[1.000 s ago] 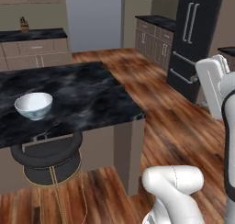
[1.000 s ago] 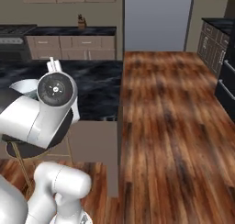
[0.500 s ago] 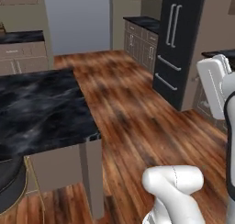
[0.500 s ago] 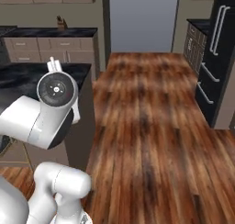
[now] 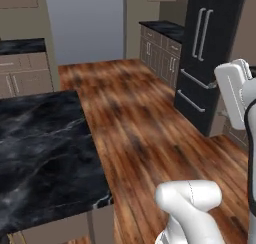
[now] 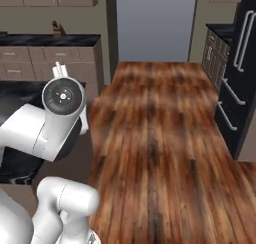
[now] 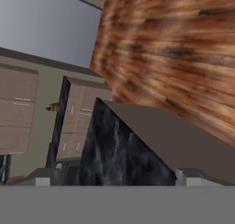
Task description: Pick up the bowls from the cabinet and place each bowl in front of a stool on the dining counter.
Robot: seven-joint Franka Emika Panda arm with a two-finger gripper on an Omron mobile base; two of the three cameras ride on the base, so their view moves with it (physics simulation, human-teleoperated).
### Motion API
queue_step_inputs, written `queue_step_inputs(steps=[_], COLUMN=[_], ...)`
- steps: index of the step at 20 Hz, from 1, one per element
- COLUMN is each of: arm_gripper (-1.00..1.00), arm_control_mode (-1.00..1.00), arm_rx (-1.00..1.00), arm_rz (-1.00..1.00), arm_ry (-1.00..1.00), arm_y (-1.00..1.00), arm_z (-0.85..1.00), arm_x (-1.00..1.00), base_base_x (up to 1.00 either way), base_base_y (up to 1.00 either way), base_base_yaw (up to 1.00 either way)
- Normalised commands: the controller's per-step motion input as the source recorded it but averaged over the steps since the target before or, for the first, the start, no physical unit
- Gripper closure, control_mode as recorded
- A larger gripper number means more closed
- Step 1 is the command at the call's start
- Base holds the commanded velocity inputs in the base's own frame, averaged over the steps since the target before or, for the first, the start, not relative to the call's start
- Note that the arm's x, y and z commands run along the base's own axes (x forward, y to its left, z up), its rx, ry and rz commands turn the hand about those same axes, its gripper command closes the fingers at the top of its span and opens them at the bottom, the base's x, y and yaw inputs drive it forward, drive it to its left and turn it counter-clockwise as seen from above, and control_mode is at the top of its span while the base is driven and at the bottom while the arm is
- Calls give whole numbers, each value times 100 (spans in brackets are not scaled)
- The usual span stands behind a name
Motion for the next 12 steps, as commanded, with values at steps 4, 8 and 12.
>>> queue_step_inputs(steps=[4, 8, 12], arm_gripper=[-100, -100, -100], arm_control_mode=[100, 100, 100], arm_rx=[0, 0, 0], arm_rz=[0, 0, 0], arm_ry=[0, 0, 0], arm_y=[0, 0, 0], arm_z=[0, 0, 0], arm_x=[0, 0, 0], base_base_x=[100, 100, 100], base_base_y=[-50, -48, -15], base_base_yaw=[13, 15, 4])
